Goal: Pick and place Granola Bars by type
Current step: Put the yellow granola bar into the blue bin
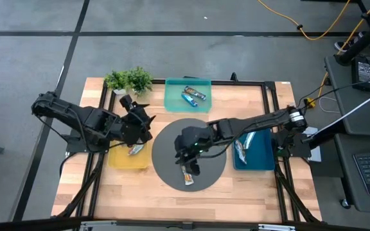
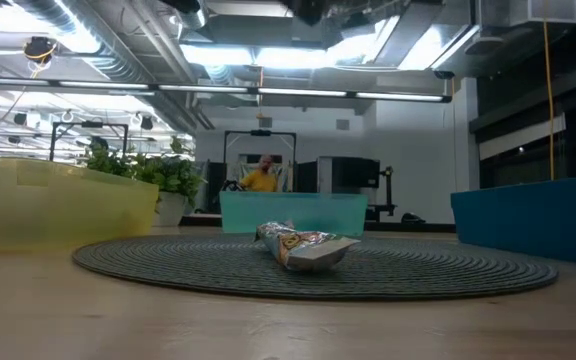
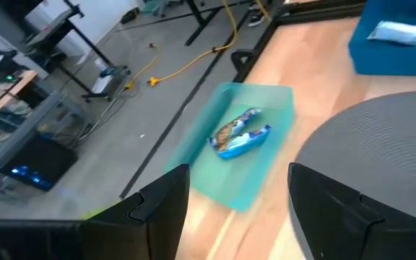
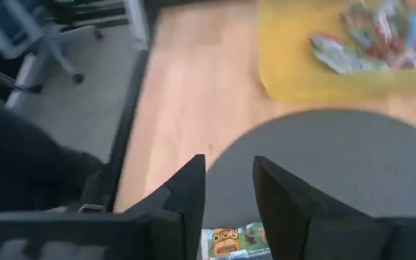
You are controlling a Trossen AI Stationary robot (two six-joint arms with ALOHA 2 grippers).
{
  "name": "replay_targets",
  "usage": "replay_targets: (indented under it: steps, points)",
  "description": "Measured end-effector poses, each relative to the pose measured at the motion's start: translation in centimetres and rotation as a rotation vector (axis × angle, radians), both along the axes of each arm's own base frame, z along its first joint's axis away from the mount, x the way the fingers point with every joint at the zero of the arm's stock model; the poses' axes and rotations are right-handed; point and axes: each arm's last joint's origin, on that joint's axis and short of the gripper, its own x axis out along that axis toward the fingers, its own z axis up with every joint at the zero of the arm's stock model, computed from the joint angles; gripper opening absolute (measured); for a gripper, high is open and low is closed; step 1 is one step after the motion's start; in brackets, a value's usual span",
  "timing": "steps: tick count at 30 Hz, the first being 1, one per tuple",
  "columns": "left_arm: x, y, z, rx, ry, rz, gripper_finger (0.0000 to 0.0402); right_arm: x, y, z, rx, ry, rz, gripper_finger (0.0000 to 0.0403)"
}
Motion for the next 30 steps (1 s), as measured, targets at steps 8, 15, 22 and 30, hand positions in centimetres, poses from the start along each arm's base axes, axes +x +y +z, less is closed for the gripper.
replay_targets:
  steps: [8, 15, 22, 30]
  points:
    - [-0.3, -1.1, 0.0, -0.045, -0.049, -0.022, 0.0226, 2.4, 0.4, -5.5, 0.035, 0.172, -0.17, 0.0201]
    - [-0.4, -1.6, 0.0, -0.046, -0.048, -0.043, 0.0226, 3.5, 0.0, -9.8, 0.006, 0.292, -0.46, 0.0292]
    - [-0.5, -1.8, 0.0, -0.043, -0.042, -0.052, 0.0226, 4.0, -0.4, -13.6, 0.009, 0.418, -0.595, 0.0302]
    - [-0.5, -1.7, 0.0, -0.036, -0.034, -0.055, 0.0226, 3.3, -0.5, -15.9, -0.047, 0.564, -0.64, 0.0303]
